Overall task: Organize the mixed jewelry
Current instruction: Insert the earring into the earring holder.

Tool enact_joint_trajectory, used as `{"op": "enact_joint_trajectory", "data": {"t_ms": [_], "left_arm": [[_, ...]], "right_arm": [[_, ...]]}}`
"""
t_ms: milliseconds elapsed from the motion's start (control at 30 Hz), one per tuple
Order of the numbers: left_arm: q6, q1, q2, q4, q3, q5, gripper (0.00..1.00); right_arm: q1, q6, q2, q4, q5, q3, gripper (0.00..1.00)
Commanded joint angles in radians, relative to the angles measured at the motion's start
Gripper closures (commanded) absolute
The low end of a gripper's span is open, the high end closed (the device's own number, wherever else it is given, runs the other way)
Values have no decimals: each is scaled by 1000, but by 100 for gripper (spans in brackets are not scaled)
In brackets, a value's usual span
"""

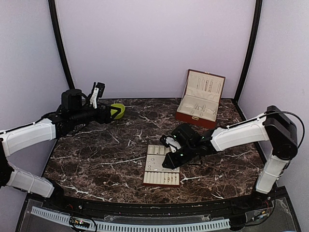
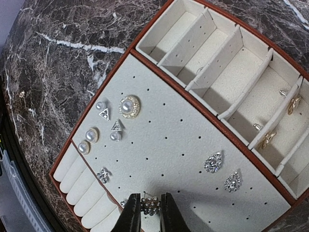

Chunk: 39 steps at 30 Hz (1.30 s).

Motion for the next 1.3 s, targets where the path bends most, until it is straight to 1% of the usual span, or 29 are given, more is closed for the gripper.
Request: {"op": "enact_joint_trajectory", "data": {"t_ms": [0,300,633,1000,1267], "left_arm": [[-1,2,-35,-6,-4,-4,24],[0,2,-39,-5,-4,-7,24],[0,2,-40,-5,-5,-7,24],[-5,2,-42,-1,-7,-5,24],[-5,2,-45,0,-8,-8,24]], "right_arm": [[10,-14,29,-42,22,24,87],[26,-31,55,-78,42,50,87],[63,-53,102,-176,109,112,87],[89,-34,176,-283,177,191,88],[90,-9,189,-302,188,220,84]]}}
